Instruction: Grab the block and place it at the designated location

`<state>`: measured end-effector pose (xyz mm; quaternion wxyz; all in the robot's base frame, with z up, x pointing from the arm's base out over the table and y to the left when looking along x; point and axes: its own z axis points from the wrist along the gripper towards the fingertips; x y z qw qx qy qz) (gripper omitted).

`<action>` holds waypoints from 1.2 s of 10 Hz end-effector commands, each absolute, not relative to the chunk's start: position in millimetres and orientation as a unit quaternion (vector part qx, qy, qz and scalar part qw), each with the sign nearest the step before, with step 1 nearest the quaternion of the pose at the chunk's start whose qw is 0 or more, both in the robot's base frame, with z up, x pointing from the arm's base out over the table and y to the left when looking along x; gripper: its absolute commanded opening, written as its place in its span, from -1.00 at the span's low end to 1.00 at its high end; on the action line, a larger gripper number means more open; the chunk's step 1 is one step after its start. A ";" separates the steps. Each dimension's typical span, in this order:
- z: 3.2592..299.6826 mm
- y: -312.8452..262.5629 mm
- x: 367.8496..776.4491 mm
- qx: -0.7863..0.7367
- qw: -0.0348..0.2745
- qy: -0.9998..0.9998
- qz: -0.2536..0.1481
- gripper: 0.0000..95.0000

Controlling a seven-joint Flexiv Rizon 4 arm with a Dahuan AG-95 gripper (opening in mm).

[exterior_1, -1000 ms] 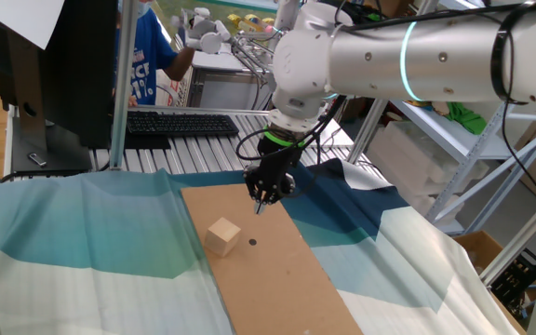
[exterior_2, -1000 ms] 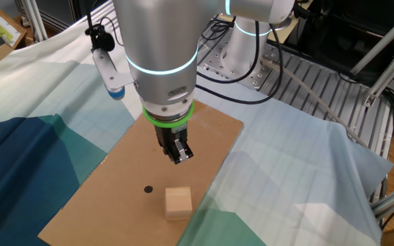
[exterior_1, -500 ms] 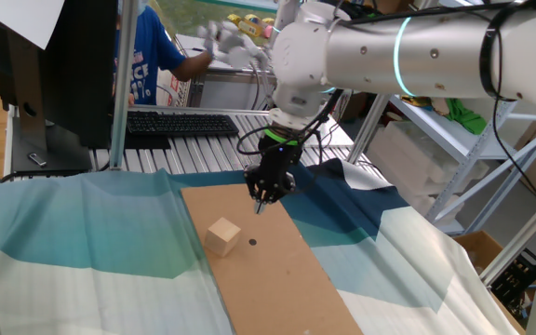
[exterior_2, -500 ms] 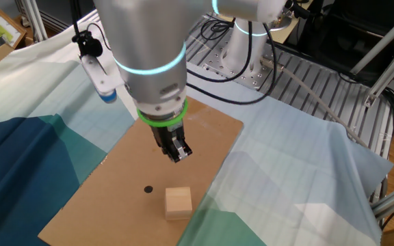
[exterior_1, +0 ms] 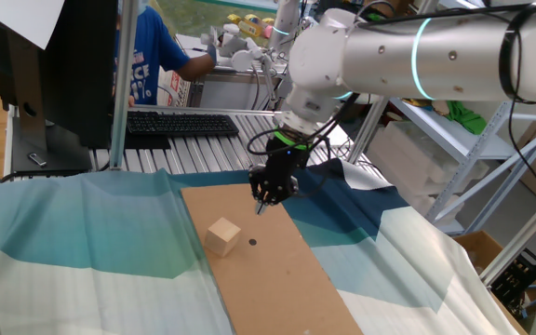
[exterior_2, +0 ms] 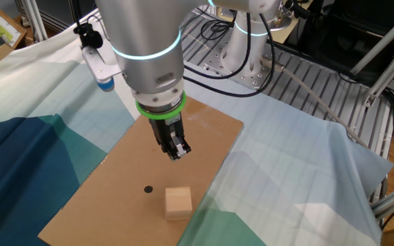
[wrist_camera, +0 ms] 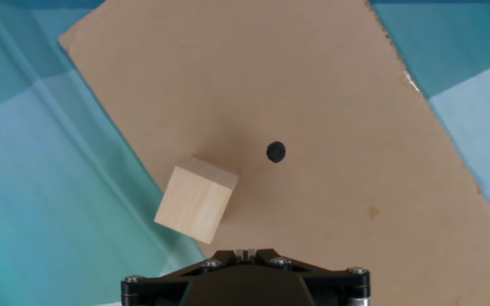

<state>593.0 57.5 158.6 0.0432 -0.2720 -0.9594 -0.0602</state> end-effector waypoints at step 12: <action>169.6 89.9 619.8 -0.433 0.054 -0.899 -0.032 -1.00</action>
